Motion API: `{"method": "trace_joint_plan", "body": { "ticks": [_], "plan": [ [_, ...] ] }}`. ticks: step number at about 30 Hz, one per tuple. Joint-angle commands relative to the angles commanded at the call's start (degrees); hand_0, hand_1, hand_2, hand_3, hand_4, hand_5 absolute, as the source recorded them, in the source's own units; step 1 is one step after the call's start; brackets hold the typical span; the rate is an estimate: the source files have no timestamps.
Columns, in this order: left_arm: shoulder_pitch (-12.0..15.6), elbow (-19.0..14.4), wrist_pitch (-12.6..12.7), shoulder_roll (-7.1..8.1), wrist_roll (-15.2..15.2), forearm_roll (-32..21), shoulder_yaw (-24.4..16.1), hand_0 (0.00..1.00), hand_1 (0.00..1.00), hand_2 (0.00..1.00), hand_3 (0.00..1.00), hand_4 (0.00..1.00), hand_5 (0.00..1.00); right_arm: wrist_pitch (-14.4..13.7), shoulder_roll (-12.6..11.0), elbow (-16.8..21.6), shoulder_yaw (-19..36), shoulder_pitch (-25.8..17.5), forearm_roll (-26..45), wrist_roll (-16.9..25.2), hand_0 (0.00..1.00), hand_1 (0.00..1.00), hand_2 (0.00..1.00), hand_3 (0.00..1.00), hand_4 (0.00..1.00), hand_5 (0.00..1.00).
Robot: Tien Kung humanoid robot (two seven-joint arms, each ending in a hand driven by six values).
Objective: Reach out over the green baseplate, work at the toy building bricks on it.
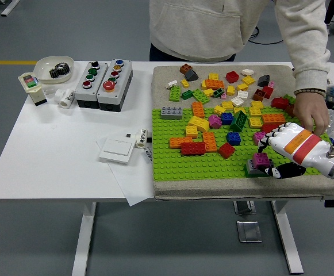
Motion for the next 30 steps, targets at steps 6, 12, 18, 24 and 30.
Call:
{"method": "trace_joint_plan", "body": {
  "ticks": [6,12,18,24,30],
  "plan": [
    [0.0,0.0,0.0,0.0,0.1,0.3,-0.1,0.6,0.687,0.653,0.548,0.563,0.609,0.1,-0.1,-0.5,0.1,-0.1,-0.1,0.1,0.455,0.497,0.534,0.49,0.678,0.39],
    [-0.1,0.0,0.0,0.01,0.0,0.0,0.0,0.6,0.687,0.652,0.548,0.562,0.609,0.2,-0.1,-0.8,0.3,-0.2,-0.1,0.1,0.455,0.498,0.534,0.49,0.68,0.386],
    [-0.2,0.0,0.0,-0.02,-0.1,-0.2,0.2,0.601,0.687,0.653,0.548,0.562,0.61,0.4,0.0,-0.8,0.3,-0.3,-0.1,0.1,0.453,0.498,0.535,0.491,0.681,0.385],
    [-0.2,0.0,0.0,-0.01,-0.1,-0.3,0.3,0.601,0.688,0.653,0.548,0.562,0.61,0.4,0.2,-0.9,0.1,-0.1,0.0,0.2,0.454,0.498,0.535,0.491,0.681,0.382],
    [-0.3,0.0,-0.1,0.0,-0.2,-0.5,0.3,0.6,0.687,0.653,0.548,0.562,0.609,0.5,0.3,-1.2,-0.1,-0.1,-0.1,0.1,0.454,0.498,0.535,0.491,0.681,0.381]
  ]
}}
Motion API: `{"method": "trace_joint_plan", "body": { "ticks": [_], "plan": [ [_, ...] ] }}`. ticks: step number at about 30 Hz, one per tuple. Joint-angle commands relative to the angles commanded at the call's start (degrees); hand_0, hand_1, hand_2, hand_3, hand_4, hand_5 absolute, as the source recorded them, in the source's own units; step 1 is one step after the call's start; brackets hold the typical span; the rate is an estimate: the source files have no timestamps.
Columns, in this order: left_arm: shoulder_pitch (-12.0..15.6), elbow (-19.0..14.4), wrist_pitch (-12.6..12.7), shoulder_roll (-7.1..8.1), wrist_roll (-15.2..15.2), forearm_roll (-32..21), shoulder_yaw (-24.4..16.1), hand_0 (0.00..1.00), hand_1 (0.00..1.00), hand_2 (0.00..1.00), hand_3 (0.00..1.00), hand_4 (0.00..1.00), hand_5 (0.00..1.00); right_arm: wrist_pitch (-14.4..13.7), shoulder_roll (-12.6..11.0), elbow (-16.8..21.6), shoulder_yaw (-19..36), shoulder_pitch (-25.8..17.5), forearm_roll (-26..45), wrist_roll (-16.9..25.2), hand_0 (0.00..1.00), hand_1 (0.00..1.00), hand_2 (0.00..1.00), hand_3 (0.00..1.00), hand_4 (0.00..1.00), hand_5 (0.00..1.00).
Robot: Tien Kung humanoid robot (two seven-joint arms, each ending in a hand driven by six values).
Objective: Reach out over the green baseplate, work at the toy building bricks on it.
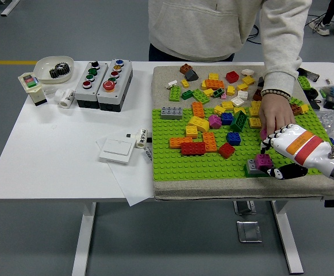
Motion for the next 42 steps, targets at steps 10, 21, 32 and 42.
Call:
{"method": "trace_joint_plan", "body": {
  "ticks": [10,21,32,42],
  "plan": [
    [-0.1,0.0,0.0,0.04,0.0,0.0,0.1,0.602,0.687,0.653,0.549,0.562,0.61,0.5,0.1,-0.1,0.0,0.1,-0.3,-0.1,0.456,0.506,0.545,0.497,0.683,0.377],
    [-0.1,0.0,0.0,0.06,0.0,-0.1,0.1,0.602,0.687,0.653,0.549,0.561,0.607,1.4,0.1,-0.1,0.1,0.2,-0.9,-0.4,0.465,0.532,0.584,0.523,0.697,0.376],
    [-0.1,0.0,0.0,0.06,0.0,0.0,0.0,0.601,0.687,0.653,0.549,0.562,0.609,2.5,0.2,-0.3,0.2,0.2,-1.4,-0.5,0.473,0.57,0.622,0.548,0.714,0.382],
    [-0.2,0.0,-0.1,0.09,0.0,-0.2,0.1,0.6,0.687,0.653,0.549,0.563,0.609,3.3,0.2,-0.4,0.4,0.3,-1.8,-0.7,0.522,0.622,0.715,0.627,0.747,0.392]
  ]
}}
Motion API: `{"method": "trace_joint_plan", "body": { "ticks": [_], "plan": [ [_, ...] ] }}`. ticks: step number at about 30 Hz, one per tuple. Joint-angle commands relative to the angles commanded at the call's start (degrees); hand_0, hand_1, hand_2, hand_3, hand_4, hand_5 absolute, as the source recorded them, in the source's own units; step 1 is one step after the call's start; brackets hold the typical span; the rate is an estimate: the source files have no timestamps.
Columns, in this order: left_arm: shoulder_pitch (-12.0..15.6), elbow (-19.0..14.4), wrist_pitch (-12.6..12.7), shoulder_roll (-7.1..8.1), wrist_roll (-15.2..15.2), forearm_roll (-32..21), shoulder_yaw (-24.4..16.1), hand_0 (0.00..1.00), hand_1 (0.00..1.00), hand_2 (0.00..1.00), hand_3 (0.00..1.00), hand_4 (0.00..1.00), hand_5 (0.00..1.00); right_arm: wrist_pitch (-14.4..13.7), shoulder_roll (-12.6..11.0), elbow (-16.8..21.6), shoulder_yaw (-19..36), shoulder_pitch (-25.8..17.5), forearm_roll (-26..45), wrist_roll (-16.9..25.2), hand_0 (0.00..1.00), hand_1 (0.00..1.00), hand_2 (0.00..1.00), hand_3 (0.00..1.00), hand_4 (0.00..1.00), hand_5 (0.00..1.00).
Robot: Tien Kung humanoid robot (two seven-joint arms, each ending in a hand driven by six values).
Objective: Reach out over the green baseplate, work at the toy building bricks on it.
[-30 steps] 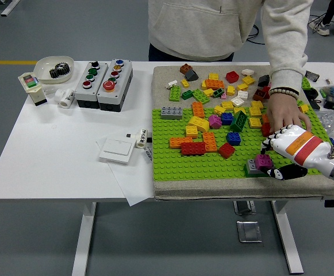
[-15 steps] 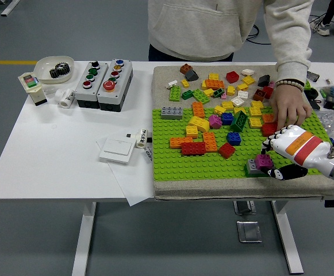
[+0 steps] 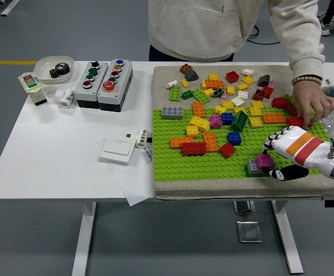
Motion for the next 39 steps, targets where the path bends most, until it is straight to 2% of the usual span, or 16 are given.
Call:
{"method": "trace_joint_plan", "body": {
  "ticks": [2,3,8,9,20,21,26,27,32,33,36,39],
  "plan": [
    [0.0,0.0,0.0,0.0,0.0,0.0,0.0,0.6,0.687,0.653,0.549,0.563,0.609,0.3,0.0,0.0,0.0,0.0,-0.1,0.0,0.522,0.622,0.715,0.627,0.747,0.392],
    [0.0,0.0,0.0,0.0,0.0,0.0,0.0,0.599,0.687,0.653,0.549,0.564,0.609,0.5,0.0,0.0,0.1,0.0,-0.1,0.0,0.578,0.658,0.742,0.697,0.77,0.4],
    [0.1,0.0,0.0,-0.01,0.1,0.1,-0.1,0.599,0.687,0.653,0.549,0.564,0.609,0.6,0.1,-0.1,0.2,-0.2,0.0,0.5,0.578,0.658,0.742,0.697,0.77,0.4],
    [0.1,0.0,0.0,-0.01,0.1,0.1,-0.1,0.601,0.687,0.653,0.549,0.564,0.608,0.6,0.1,-0.1,0.2,-0.2,0.1,0.5,0.635,0.684,0.766,0.722,0.8,0.406],
    [0.2,0.0,0.0,0.01,0.3,0.7,-0.4,0.6,0.687,0.654,0.549,0.564,0.608,1.2,-0.3,0.6,1.3,-1.0,0.4,0.5,0.655,0.696,0.78,0.755,0.818,0.417],
    [0.2,0.0,0.0,0.02,0.3,0.8,-0.3,0.598,0.687,0.654,0.549,0.564,0.61,1.1,-0.5,1.2,1.8,-1.4,0.7,0.6,0.693,0.721,0.803,0.828,0.863,0.438],
    [0.3,0.0,0.0,0.02,0.3,0.9,-0.5,0.598,0.687,0.654,0.549,0.564,0.61,-1.2,-1.3,3.6,4.1,-3.4,1.9,1.6,0.693,0.721,0.803,0.828,0.863,0.438],
    [0.3,0.0,0.0,0.03,0.4,1.0,-0.5,0.599,0.687,0.654,0.548,0.562,0.608,-1.8,-1.5,4.1,4.6,-3.8,2.1,1.8,0.649,0.69,0.769,0.767,0.826,0.42],
    [0.4,0.0,-0.1,0.06,0.4,1.2,-0.5,0.599,0.687,0.654,0.548,0.562,0.608,-4.4,-2.4,6.7,6.0,-5.6,3.5,2.2,0.649,0.69,0.769,0.767,0.826,0.42],
    [0.4,0.0,-0.1,0.08,0.3,1.1,-0.4,0.599,0.687,0.655,0.549,0.562,0.607,-5.0,-2.5,7.2,6.3,-6.0,3.9,2.2,0.532,0.613,0.669,0.575,0.797,0.431],
    [0.4,0.1,-0.1,0.03,0.1,0.6,-0.3,0.599,0.687,0.655,0.549,0.562,0.607,-6.8,-2.8,8.5,6.5,-6.6,5.3,3.0,0.532,0.613,0.669,0.575,0.797,0.431],
    [0.4,0.1,-0.2,0.03,0.1,0.6,-0.2,0.598,0.686,0.655,0.549,0.562,0.607,-7.1,-3.0,9.5,6.4,-6.9,5.9,3.3,0.532,0.613,0.669,0.575,0.797,0.431]
  ]
}}
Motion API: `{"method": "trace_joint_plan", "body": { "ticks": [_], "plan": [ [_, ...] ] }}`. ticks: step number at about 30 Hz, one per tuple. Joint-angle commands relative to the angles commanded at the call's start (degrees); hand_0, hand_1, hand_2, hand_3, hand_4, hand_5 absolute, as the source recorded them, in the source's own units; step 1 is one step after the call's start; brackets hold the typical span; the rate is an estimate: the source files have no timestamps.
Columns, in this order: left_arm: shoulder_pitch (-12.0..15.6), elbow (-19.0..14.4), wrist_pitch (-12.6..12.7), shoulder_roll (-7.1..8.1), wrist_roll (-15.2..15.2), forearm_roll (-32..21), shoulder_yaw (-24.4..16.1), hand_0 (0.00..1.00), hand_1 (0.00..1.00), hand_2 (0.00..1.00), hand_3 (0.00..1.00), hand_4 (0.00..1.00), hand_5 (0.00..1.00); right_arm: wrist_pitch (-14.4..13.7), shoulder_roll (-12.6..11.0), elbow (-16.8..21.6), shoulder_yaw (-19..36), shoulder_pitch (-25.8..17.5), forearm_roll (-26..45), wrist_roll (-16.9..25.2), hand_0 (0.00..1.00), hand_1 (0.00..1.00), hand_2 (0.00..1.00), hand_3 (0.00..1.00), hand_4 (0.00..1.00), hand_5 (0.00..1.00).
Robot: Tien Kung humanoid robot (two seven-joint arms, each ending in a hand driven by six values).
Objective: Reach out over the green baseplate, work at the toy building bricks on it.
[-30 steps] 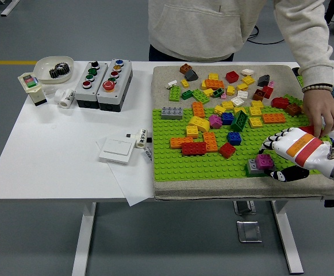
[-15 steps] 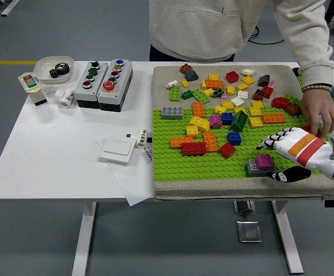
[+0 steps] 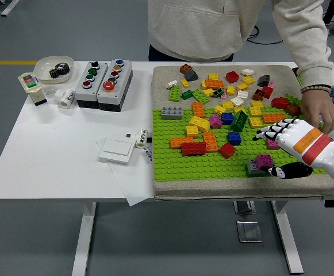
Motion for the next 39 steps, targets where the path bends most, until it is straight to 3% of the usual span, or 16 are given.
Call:
{"method": "trace_joint_plan", "body": {
  "ticks": [7,39],
  "plan": [
    [-0.1,0.0,0.0,0.01,-0.3,-0.6,0.3,0.599,0.686,0.654,0.549,0.562,0.606,0.4,-0.4,0.4,-1.6,-0.2,0.1,0.4,0.493,0.564,0.608,0.548,0.818,0.457],
    [-0.4,-0.1,0.0,-0.03,-0.3,-0.9,0.6,0.598,0.686,0.651,0.548,0.565,0.612,0.5,-0.4,-1.5,-1.1,-2.0,-1.0,0.6,0.471,0.55,0.601,0.548,0.81,0.485]
  ]
}}
